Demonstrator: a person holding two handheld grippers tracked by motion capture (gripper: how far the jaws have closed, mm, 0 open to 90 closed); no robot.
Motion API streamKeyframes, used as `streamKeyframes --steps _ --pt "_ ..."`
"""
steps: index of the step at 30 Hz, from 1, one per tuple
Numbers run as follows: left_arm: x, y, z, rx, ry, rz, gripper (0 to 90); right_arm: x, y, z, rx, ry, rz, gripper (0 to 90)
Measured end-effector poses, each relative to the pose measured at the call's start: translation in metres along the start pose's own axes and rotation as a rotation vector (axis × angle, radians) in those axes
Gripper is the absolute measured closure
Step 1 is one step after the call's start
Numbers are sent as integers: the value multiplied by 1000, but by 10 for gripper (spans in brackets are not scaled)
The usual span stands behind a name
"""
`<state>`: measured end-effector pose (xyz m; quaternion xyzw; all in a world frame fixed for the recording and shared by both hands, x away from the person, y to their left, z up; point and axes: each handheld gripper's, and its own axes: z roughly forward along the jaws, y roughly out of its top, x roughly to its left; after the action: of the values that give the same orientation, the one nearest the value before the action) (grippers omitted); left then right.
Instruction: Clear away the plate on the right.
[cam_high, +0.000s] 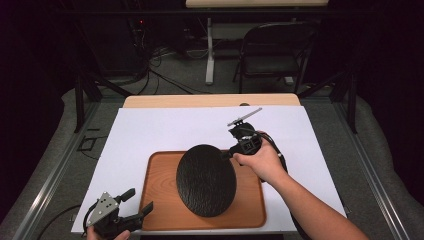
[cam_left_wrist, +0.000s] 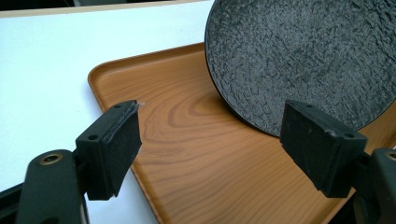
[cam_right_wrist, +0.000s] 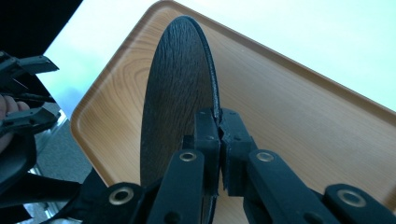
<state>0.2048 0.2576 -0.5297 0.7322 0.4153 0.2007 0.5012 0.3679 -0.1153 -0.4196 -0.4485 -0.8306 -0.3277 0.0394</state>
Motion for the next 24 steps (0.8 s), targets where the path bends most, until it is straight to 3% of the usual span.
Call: streamKeyframes --steps 9,24 --pt "0 0 0 2 -1 0 206 0 -2 0 7 -29 -2 863" --pt "0 0 0 6 1 1 206 -19 -16 5 21 -51 33 839"
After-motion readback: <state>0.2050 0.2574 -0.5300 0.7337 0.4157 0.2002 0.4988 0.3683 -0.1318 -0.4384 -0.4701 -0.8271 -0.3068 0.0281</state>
